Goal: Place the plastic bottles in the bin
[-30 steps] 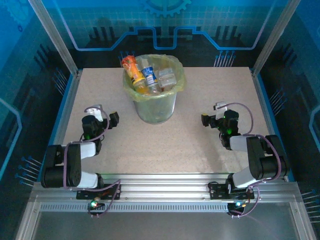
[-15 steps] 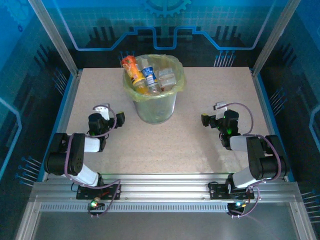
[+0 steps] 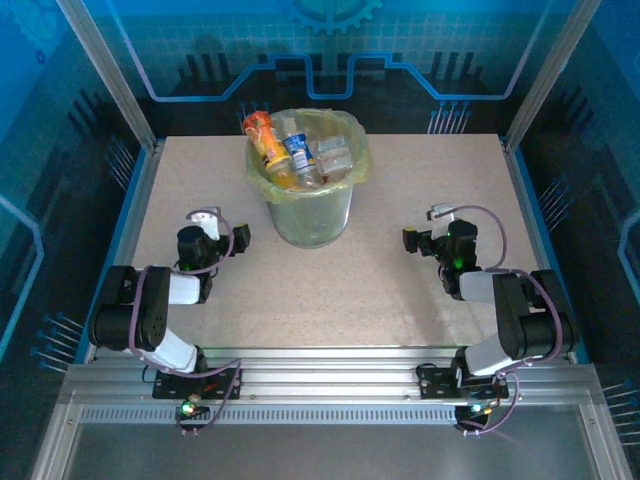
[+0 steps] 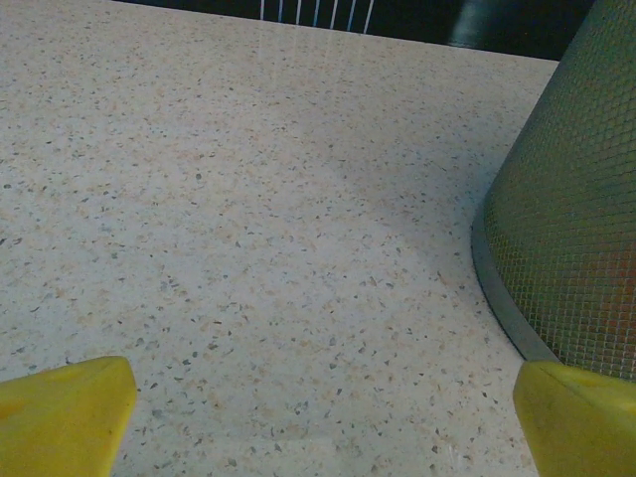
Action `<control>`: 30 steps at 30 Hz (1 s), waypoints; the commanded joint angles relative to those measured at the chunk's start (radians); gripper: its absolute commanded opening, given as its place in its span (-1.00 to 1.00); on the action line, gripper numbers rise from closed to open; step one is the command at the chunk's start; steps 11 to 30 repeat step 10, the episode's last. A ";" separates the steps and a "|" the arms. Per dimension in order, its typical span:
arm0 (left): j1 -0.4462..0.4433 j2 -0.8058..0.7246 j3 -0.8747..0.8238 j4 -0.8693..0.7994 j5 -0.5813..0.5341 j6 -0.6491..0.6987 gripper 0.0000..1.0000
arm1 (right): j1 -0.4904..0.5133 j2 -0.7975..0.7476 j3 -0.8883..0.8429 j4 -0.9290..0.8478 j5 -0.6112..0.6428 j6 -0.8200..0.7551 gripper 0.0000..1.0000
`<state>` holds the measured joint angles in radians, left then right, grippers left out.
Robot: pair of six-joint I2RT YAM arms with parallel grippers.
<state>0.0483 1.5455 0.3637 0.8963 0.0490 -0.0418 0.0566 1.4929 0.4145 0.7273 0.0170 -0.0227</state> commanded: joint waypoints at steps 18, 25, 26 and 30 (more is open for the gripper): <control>-0.019 0.004 0.023 0.012 -0.021 0.039 0.98 | -0.013 0.012 0.017 0.027 -0.014 0.011 0.99; -0.019 0.004 0.023 0.012 -0.021 0.039 0.98 | -0.013 0.012 0.017 0.027 -0.014 0.011 0.99; -0.019 0.004 0.023 0.012 -0.021 0.039 0.98 | -0.013 0.012 0.017 0.027 -0.014 0.011 0.99; -0.019 0.004 0.023 0.012 -0.021 0.039 0.98 | -0.013 0.012 0.017 0.027 -0.014 0.011 0.99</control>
